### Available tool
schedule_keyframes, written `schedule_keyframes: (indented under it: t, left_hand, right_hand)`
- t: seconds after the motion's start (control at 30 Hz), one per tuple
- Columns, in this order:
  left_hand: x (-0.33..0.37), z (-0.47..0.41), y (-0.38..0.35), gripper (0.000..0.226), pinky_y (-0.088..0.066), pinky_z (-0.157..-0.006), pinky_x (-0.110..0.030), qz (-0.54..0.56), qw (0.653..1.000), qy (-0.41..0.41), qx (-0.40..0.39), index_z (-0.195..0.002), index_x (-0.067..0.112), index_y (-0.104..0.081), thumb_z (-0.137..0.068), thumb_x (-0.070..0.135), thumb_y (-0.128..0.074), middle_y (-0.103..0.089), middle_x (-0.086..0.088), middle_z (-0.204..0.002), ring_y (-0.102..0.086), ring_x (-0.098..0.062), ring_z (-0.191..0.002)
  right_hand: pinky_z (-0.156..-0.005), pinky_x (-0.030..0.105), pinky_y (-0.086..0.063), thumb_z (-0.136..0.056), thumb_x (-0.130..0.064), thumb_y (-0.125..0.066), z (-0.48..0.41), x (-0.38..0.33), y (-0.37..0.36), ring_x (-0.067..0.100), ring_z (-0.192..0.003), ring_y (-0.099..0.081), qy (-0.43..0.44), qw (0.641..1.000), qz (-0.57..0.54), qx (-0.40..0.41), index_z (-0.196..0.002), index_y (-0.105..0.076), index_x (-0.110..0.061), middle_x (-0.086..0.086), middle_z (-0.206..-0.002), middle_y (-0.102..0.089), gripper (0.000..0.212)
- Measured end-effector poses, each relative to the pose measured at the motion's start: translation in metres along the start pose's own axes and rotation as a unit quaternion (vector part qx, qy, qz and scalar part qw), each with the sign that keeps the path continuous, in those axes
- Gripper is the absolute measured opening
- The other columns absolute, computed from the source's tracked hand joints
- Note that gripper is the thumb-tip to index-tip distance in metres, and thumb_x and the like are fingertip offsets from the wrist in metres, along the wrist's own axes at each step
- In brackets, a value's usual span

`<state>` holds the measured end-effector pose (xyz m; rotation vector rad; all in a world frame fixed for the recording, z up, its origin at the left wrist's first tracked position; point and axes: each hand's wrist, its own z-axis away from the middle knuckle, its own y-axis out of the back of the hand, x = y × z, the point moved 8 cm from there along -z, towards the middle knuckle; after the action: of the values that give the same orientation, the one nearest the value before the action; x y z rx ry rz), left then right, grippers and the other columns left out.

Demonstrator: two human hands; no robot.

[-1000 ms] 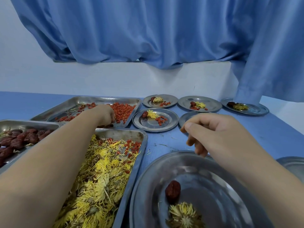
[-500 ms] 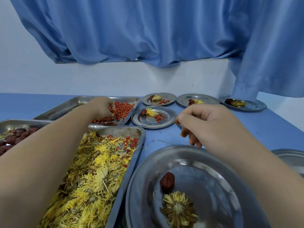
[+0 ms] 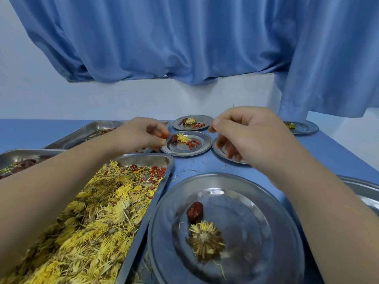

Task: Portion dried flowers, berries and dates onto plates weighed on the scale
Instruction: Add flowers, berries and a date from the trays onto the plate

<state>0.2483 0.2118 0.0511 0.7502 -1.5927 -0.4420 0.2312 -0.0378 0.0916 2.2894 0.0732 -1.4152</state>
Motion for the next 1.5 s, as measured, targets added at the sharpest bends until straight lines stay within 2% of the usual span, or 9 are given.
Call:
schedule_keyframes:
  t: [0.2, 0.3, 0.43, 0.57, 0.7, 0.8, 1.0, 1.17, 1.5]
  left_hand:
    - [0.085, 0.058, -0.068, 0.019, -0.047, -0.064, -0.009, -0.005, 0.985, -0.072, -0.155, -0.093, 0.024, -0.072, -0.084, 0.008, -0.073, -0.069, 0.016, -0.074, -0.064, 0.002, -0.066]
    - [0.107, 0.078, -0.102, 0.022, -0.048, -0.076, -0.013, -0.032, 0.971, -0.089, -0.221, -0.096, 0.025, -0.072, -0.084, 0.006, -0.072, -0.07, 0.017, -0.084, -0.065, 0.001, -0.079]
    - [0.116, 0.092, -0.127, 0.029, -0.042, -0.067, -0.004, -0.101, 0.955, -0.086, -0.265, -0.107, 0.03, -0.071, -0.088, 0.009, -0.069, -0.068, 0.02, -0.096, -0.06, 0.013, -0.073]
    - [0.121, 0.095, -0.128, 0.028, -0.042, -0.066, -0.007, -0.138, 0.954, -0.089, -0.249, -0.106, 0.038, -0.071, -0.086, 0.018, -0.073, -0.067, 0.025, -0.089, -0.061, 0.009, -0.075]
    - [0.129, 0.093, -0.123, 0.032, -0.05, -0.068, -0.017, -0.155, 0.96, -0.106, -0.206, -0.108, 0.037, -0.065, -0.084, 0.017, -0.074, -0.067, 0.016, -0.099, -0.065, -0.006, -0.083]
    - [0.131, 0.094, -0.122, 0.035, -0.049, -0.067, -0.015, -0.165, 0.962, -0.112, -0.188, -0.106, 0.041, -0.061, -0.083, 0.018, -0.074, -0.066, 0.013, -0.097, -0.062, -0.003, -0.079]
    - [0.135, 0.094, -0.121, 0.026, -0.045, -0.069, -0.018, -0.169, 0.963, -0.125, -0.171, -0.094, 0.039, -0.059, -0.083, 0.02, -0.074, -0.067, 0.014, -0.087, -0.058, 0.0, -0.076]
    - [0.141, 0.095, -0.119, 0.008, -0.048, -0.077, -0.021, -0.177, 0.96, -0.144, -0.16, -0.086, 0.034, -0.069, -0.083, 0.03, -0.075, -0.067, 0.017, -0.091, -0.059, 0.0, -0.084]
    - [0.13, 0.1, -0.115, 0.017, -0.054, -0.088, -0.028, -0.119, 0.981, -0.095, -0.123, -0.089, 0.033, -0.072, -0.087, 0.017, -0.069, -0.073, 0.012, -0.092, -0.067, 0.0, -0.087]
  right_hand:
    - [-0.044, 0.021, -0.041, -0.084, -0.024, -0.058, 0.002, -0.022, 0.021, 0.009, -0.045, -0.054, 0.034, 0.999, -0.024, 0.027, -0.068, -0.07, -0.018, -0.002, -0.059, -0.067, 0.021]
    - [-0.043, 0.02, -0.042, -0.083, -0.022, -0.058, 0.004, -0.031, 0.032, 0.01, -0.045, -0.054, 0.044, 0.998, -0.028, 0.033, -0.069, -0.07, -0.017, -0.003, -0.057, -0.066, 0.02]
    - [-0.048, 0.023, -0.045, -0.083, -0.024, -0.058, 0.009, -0.037, 0.04, 0.011, -0.047, -0.054, 0.045, 0.999, 0.0, 0.006, -0.073, -0.071, -0.015, -0.003, -0.057, -0.066, 0.019]
    - [-0.058, 0.033, -0.054, -0.086, -0.032, -0.06, 0.016, -0.038, 0.039, 0.012, -0.053, -0.063, 0.039, 0.992, 0.093, -0.078, -0.078, -0.071, -0.019, -0.005, -0.066, -0.071, 0.019]
    - [-0.055, 0.028, -0.052, -0.088, -0.035, -0.059, 0.027, -0.042, 0.043, 0.01, -0.056, -0.067, 0.029, 0.978, 0.167, -0.123, -0.077, -0.068, -0.022, -0.004, -0.074, -0.073, 0.019]
    - [-0.058, 0.027, -0.055, -0.087, -0.037, -0.059, 0.038, -0.048, 0.053, 0.01, -0.06, -0.069, 0.02, 0.967, 0.212, -0.142, -0.079, -0.069, -0.022, -0.004, -0.076, -0.073, 0.02]
    - [-0.07, 0.04, -0.059, -0.084, -0.041, -0.06, 0.062, -0.066, 0.086, 0.011, -0.063, -0.069, 0.037, 0.971, 0.219, -0.092, -0.081, -0.07, -0.025, -0.009, -0.073, -0.071, 0.019]
    - [-0.064, 0.029, -0.054, -0.085, -0.041, -0.058, 0.09, -0.061, 0.079, 0.006, -0.064, -0.065, 0.051, 0.947, 0.304, -0.094, -0.078, -0.068, -0.024, -0.008, -0.069, -0.068, 0.02]
    - [-0.059, 0.03, -0.047, -0.088, -0.04, -0.053, 0.154, -0.012, 0.052, 0.004, -0.063, -0.053, 0.05, 0.948, 0.31, -0.045, -0.074, -0.061, -0.03, -0.011, -0.065, -0.059, 0.019]
